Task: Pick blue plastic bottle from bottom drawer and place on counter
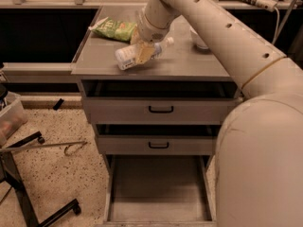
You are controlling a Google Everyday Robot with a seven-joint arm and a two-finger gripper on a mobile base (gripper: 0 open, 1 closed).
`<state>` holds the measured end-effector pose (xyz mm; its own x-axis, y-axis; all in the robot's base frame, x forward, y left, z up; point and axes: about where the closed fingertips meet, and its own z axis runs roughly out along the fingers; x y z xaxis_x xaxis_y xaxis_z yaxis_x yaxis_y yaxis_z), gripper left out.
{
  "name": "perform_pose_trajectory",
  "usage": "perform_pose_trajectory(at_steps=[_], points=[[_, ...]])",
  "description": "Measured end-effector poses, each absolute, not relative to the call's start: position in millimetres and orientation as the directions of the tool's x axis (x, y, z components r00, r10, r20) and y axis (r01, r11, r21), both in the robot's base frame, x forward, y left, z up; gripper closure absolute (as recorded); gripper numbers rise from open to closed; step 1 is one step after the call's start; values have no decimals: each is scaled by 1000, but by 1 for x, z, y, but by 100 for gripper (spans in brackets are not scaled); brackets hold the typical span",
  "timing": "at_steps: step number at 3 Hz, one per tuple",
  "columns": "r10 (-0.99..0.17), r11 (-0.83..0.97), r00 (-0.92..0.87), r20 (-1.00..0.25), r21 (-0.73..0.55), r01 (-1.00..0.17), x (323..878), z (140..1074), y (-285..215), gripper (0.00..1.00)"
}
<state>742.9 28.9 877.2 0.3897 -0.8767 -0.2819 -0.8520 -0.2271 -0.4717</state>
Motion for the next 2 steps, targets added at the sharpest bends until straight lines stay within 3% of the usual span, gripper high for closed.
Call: perform_pose_trajectory(at_steps=[1,2], points=[[-890,-228,359,-280,-408,-884,744,860,34,100],[-890,-228,359,-280,-408,-884,744,860,34,81]])
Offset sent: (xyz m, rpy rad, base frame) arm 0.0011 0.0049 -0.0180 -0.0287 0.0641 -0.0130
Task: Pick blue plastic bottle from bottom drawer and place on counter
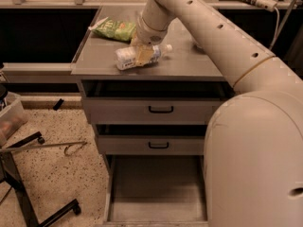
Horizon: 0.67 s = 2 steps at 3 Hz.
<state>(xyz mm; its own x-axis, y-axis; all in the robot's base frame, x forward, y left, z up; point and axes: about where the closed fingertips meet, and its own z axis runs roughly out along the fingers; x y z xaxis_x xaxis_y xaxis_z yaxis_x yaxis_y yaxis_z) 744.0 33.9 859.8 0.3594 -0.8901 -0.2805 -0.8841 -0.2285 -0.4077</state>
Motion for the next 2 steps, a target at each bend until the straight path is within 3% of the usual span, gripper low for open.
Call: perform_pose_trajectory(at_steps=[2], points=[[-890,-229,359,-280,-408,-884,744,860,34,35]])
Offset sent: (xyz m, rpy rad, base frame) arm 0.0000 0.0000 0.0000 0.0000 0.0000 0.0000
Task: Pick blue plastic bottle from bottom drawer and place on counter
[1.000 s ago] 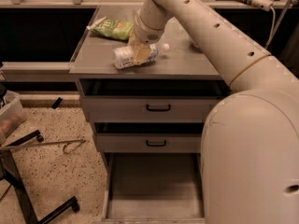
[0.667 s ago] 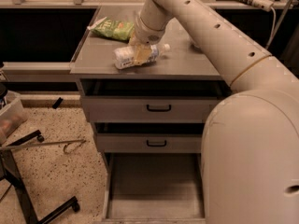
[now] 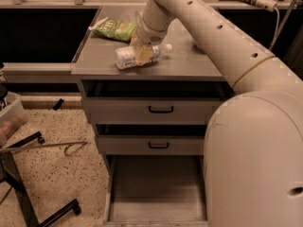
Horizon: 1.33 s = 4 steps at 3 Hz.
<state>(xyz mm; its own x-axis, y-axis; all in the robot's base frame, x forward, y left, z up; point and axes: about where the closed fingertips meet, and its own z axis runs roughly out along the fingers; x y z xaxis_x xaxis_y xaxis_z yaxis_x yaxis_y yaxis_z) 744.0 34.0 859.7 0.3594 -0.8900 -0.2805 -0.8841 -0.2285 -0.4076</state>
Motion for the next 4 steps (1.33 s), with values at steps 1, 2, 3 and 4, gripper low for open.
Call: perform_pose_trajectory(at_steps=[1,2,3,4], points=[[-890,-229,359,-280,-408,-884,744,860,34,11],[-890,-228,359,-281,-408,-884,744,860,34,0],[-890,-227,358,-281,-408,-884,745,859,33,0],[-910,-149,303,-282,-459,-876,754,884,-2,0]])
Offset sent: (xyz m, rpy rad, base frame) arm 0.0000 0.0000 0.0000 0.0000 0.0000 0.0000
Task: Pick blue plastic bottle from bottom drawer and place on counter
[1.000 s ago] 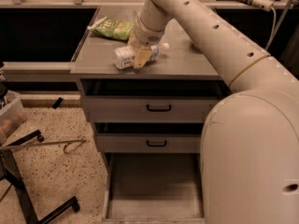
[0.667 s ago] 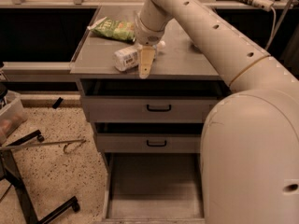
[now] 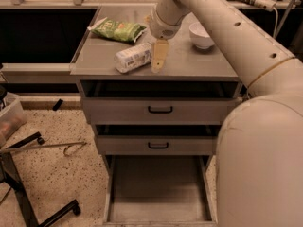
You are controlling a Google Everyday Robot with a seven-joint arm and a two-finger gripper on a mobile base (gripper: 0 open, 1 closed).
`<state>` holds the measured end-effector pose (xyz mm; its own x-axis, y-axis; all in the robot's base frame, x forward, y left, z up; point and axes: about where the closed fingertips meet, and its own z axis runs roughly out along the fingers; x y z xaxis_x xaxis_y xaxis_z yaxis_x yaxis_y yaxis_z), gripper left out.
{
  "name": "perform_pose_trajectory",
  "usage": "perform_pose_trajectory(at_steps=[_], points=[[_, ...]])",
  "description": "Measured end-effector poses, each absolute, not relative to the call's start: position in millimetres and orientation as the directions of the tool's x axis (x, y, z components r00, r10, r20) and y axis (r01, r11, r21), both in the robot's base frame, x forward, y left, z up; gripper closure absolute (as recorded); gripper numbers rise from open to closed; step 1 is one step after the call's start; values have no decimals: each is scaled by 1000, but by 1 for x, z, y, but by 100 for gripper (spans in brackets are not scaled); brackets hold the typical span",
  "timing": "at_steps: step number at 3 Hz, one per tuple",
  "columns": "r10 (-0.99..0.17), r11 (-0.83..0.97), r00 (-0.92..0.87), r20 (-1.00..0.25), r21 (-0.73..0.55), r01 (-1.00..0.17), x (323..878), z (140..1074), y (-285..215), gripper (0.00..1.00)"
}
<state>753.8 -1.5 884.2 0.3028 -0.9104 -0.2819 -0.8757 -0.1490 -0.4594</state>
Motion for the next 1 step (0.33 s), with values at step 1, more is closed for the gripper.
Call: perform_pose_trajectory(at_steps=[1], points=[[-926,-53,234,-296,-511,-858,758,908,-48,0]])
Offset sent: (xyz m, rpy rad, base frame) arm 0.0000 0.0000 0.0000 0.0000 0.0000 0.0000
